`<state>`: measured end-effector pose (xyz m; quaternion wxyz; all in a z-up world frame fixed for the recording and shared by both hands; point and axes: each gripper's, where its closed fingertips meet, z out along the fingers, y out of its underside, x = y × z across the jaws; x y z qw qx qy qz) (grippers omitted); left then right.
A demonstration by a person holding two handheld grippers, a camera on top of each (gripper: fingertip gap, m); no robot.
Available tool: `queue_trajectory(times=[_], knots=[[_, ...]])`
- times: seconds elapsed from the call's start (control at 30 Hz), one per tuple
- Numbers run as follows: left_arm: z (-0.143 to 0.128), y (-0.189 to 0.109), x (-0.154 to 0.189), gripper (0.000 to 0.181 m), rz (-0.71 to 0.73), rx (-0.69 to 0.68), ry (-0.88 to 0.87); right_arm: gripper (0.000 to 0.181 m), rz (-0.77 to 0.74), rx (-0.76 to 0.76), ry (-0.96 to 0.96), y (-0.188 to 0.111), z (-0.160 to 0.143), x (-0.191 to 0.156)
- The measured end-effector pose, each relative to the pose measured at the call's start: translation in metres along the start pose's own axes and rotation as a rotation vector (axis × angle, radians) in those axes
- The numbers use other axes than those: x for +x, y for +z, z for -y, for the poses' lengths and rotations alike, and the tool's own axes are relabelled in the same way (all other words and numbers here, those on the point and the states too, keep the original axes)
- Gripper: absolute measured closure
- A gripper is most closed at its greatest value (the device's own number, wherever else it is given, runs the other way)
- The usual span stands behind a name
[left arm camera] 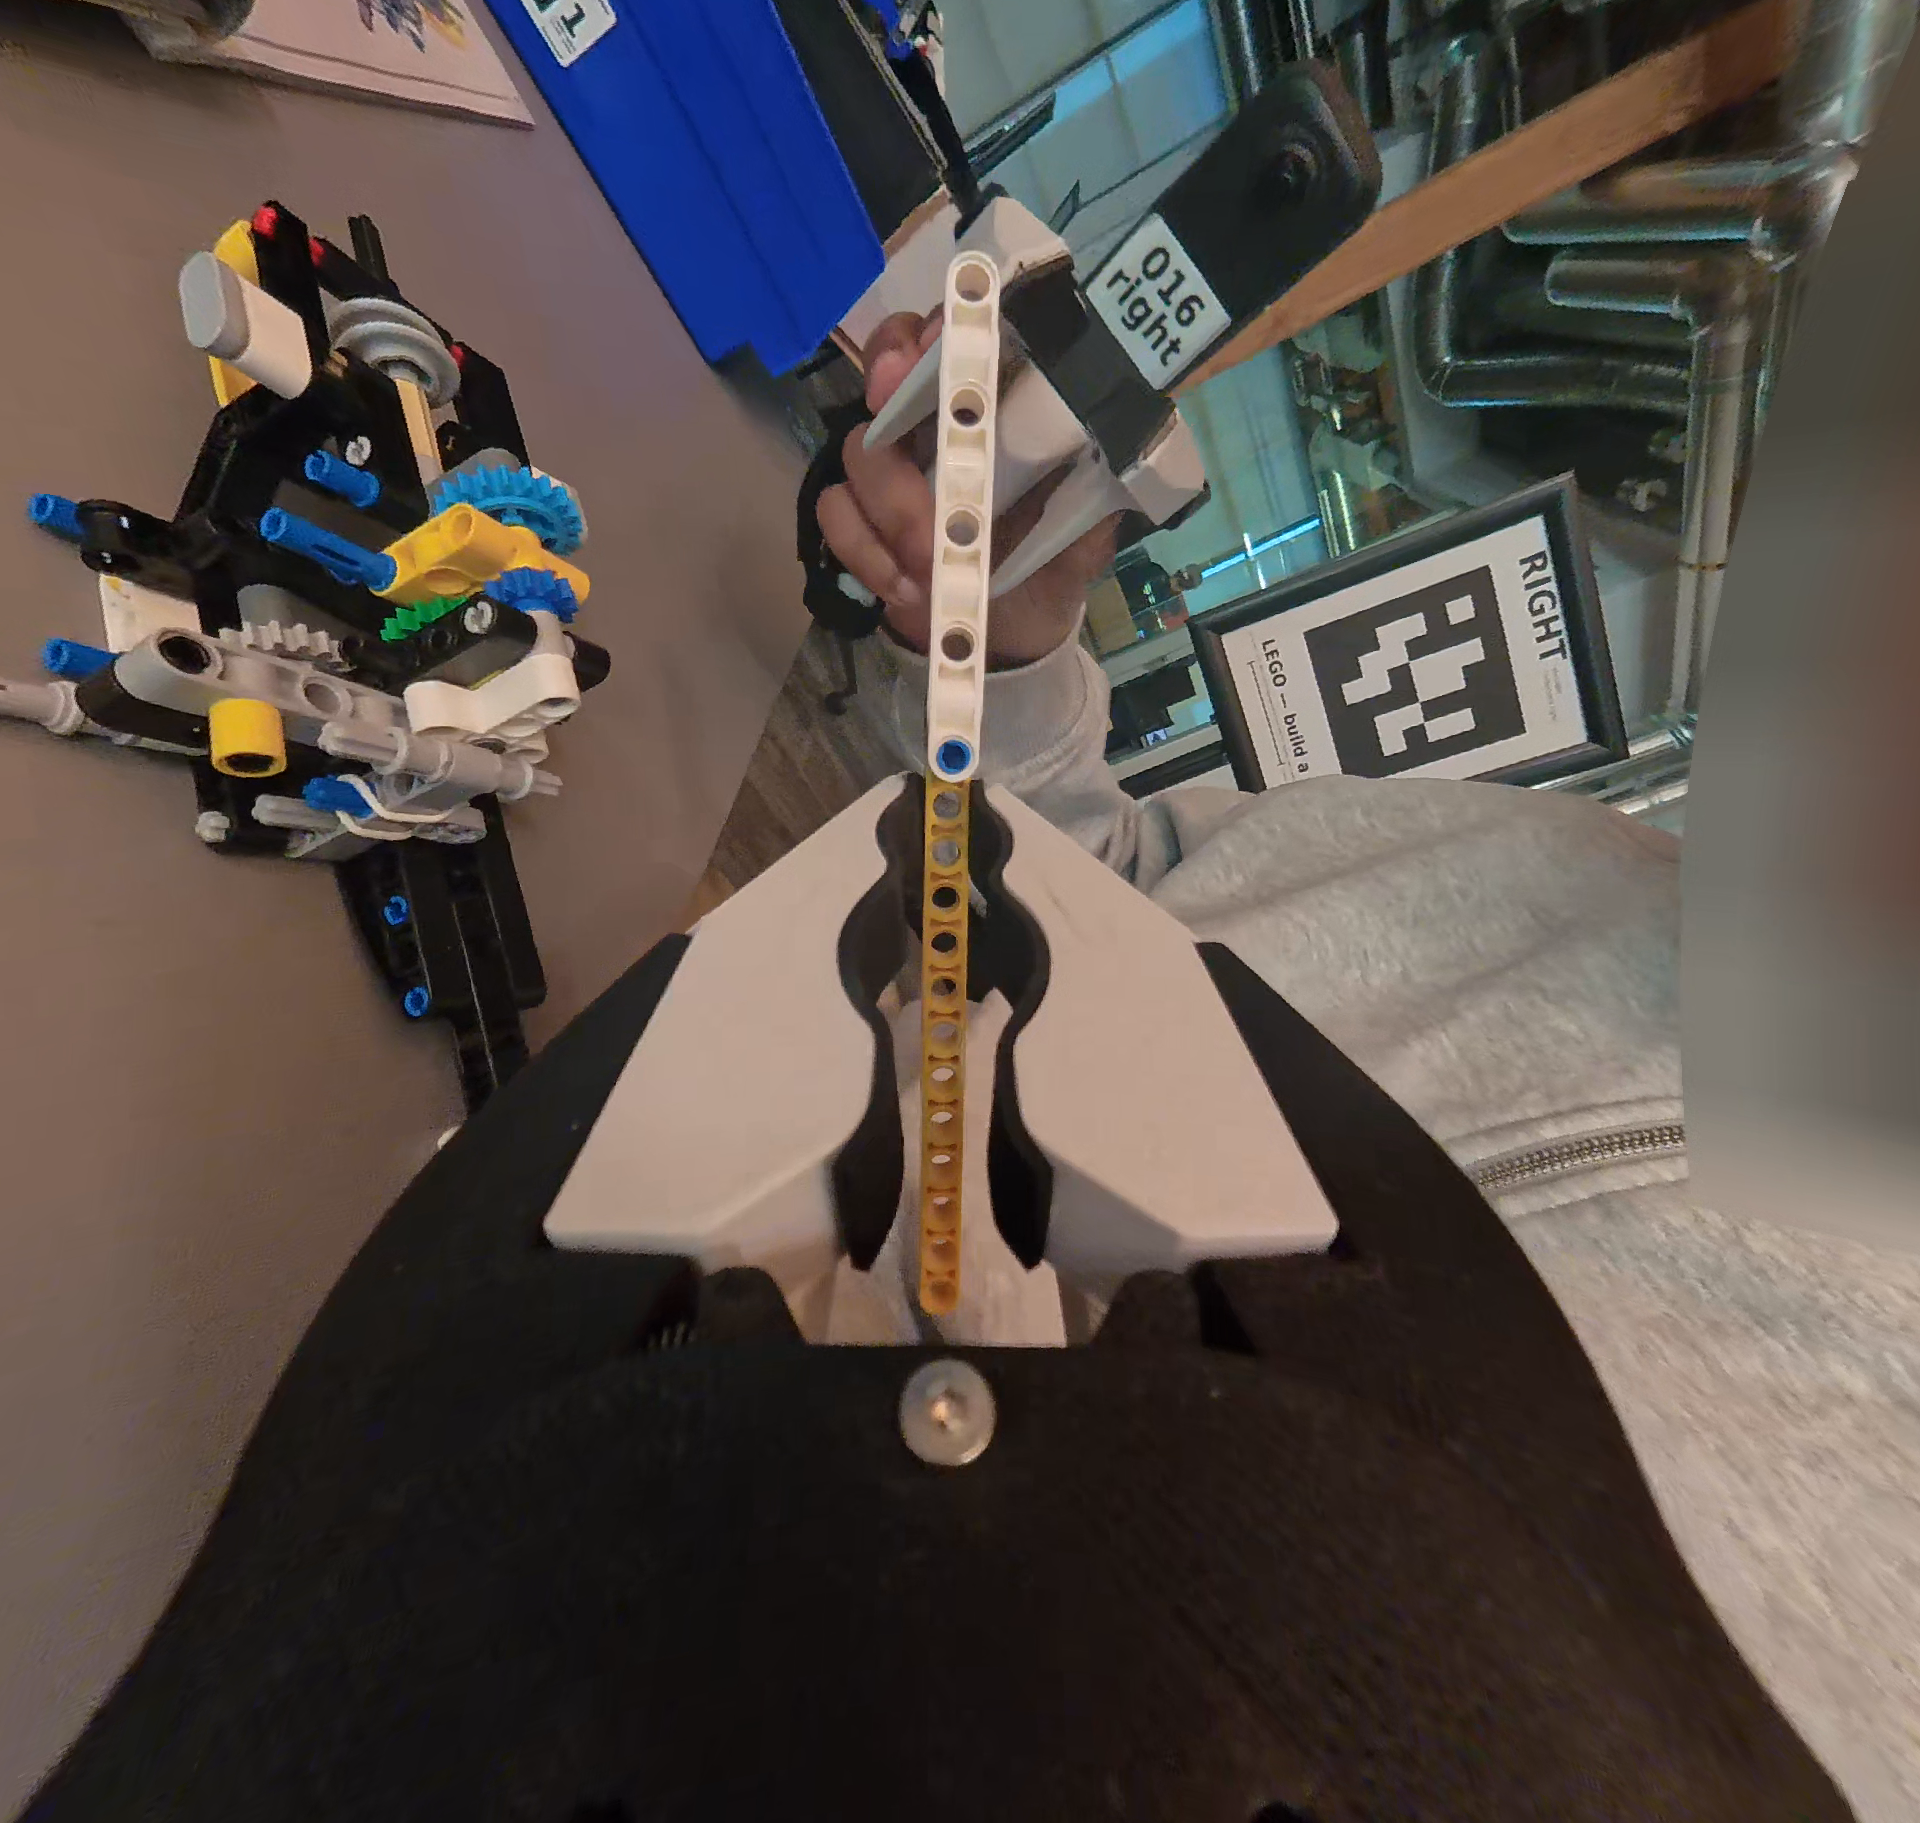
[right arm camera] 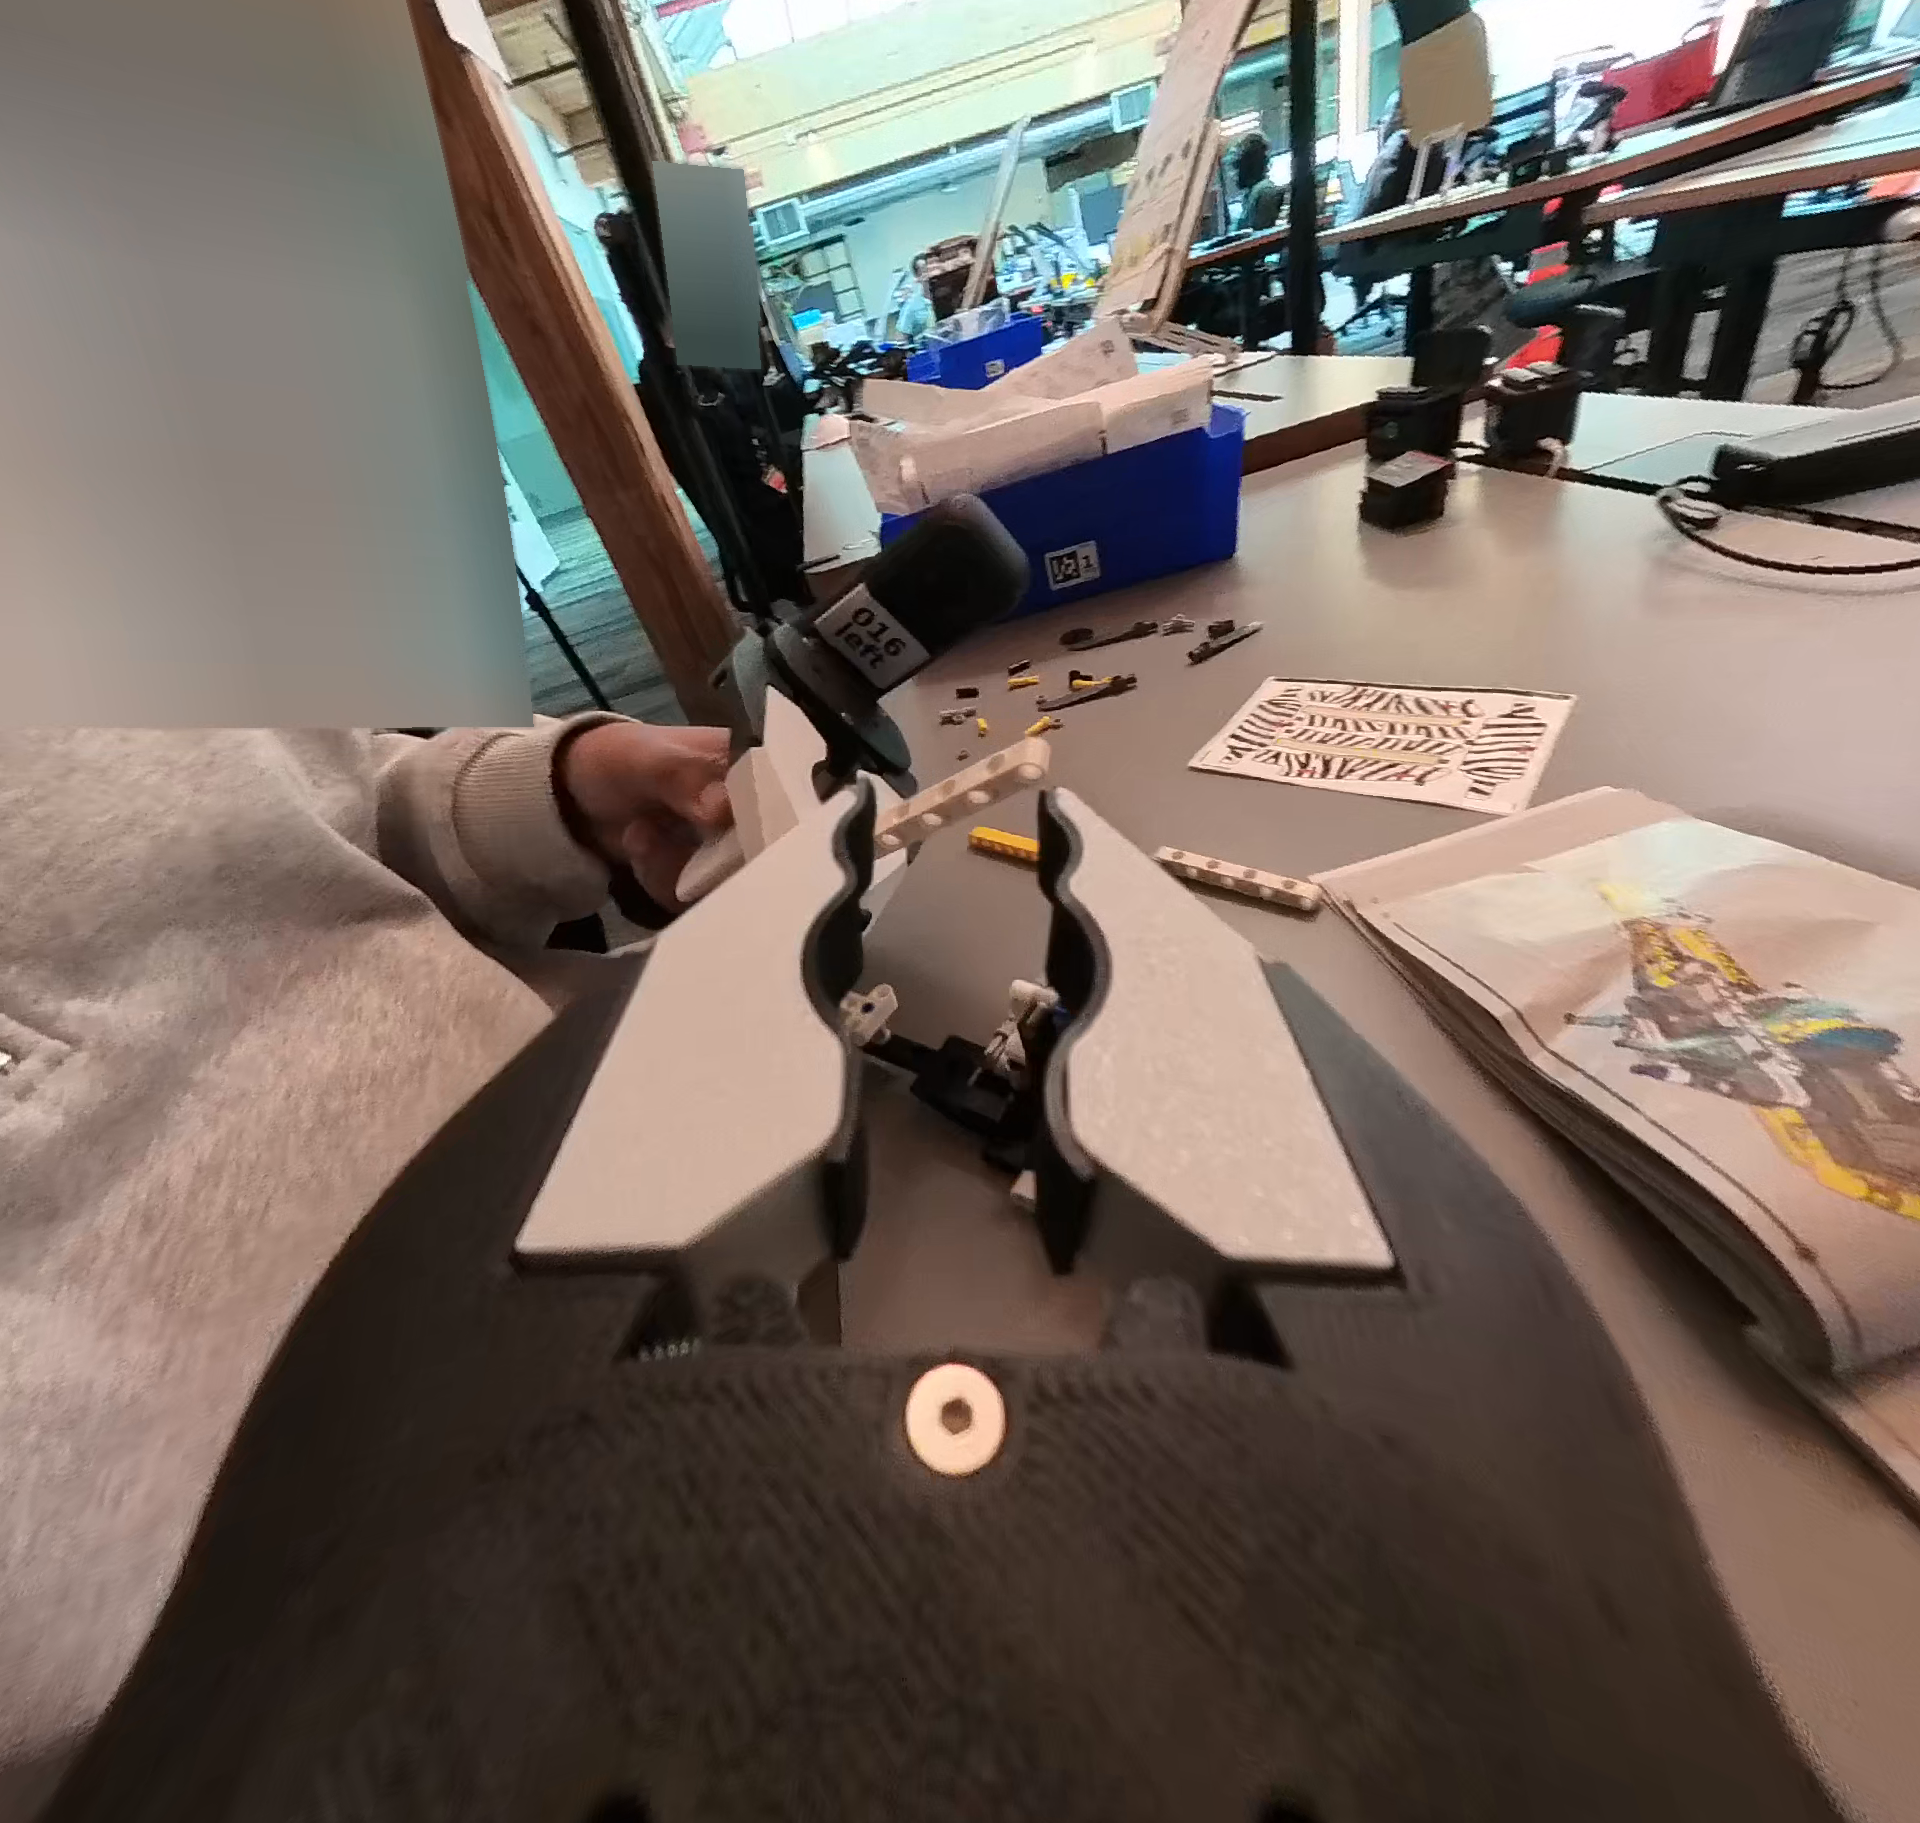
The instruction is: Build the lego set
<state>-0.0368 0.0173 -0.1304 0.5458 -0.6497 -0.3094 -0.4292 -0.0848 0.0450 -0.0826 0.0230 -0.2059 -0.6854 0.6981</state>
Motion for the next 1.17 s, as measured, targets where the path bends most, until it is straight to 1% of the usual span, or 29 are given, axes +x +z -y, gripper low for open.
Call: queue_trajectory(times=[0.2, 0.27, 0.33, 0.43, 0.53, 0.63, 0.77, 0.93, 1.07, 1.17], knots=[[-0.001, 0.001, -0.007, 0.176, 0.070, -0.010, 0.058, 0.156, -0.122, 0.024, 0.024, 0.005, -0.010, -0.007], [-0.001, 0.001, -0.009, 0.176, 0.085, -0.010, 0.073, 0.170, -0.153, 0.053, 0.076, 0.006, -0.015, -0.010], [0.001, 0.002, -0.009, 0.176, 0.074, -0.002, 0.070, 0.177, -0.191, 0.109, 0.152, 0.004, -0.021, -0.011], [0.007, 0.002, -0.010, 0.176, 0.066, 0.018, 0.072, 0.177, -0.224, 0.191, 0.249, 0.001, -0.033, -0.013], [0.010, 0.001, -0.013, 0.176, 0.085, 0.021, 0.086, 0.176, -0.276, 0.212, 0.300, -0.004, -0.045, -0.009], [0.009, 0.002, -0.015, 0.176, 0.097, 0.015, 0.097, 0.178, -0.323, 0.180, 0.240, -0.010, -0.045, -0.004], [0.009, 0.004, -0.017, 0.177, 0.114, 0.013, 0.106, 0.178, -0.382, 0.089, 0.159, -0.012, -0.055, 0.003], [0.006, 0.006, -0.021, 0.176, 0.181, -0.016, 0.148, 0.177, -0.391, 0.076, 0.122, -0.012, -0.055, 0.002], [-0.007, 0.009, -0.031, 0.176, 0.333, -0.111, 0.242, 0.177, -0.416, 0.060, 0.087, -0.017, -0.055, 0.005], [-0.020, 0.012, -0.042, 0.176, 0.449, -0.208, 0.308, 0.174, -0.431, 0.085, 0.067, -0.026, -0.049, 0.007]])
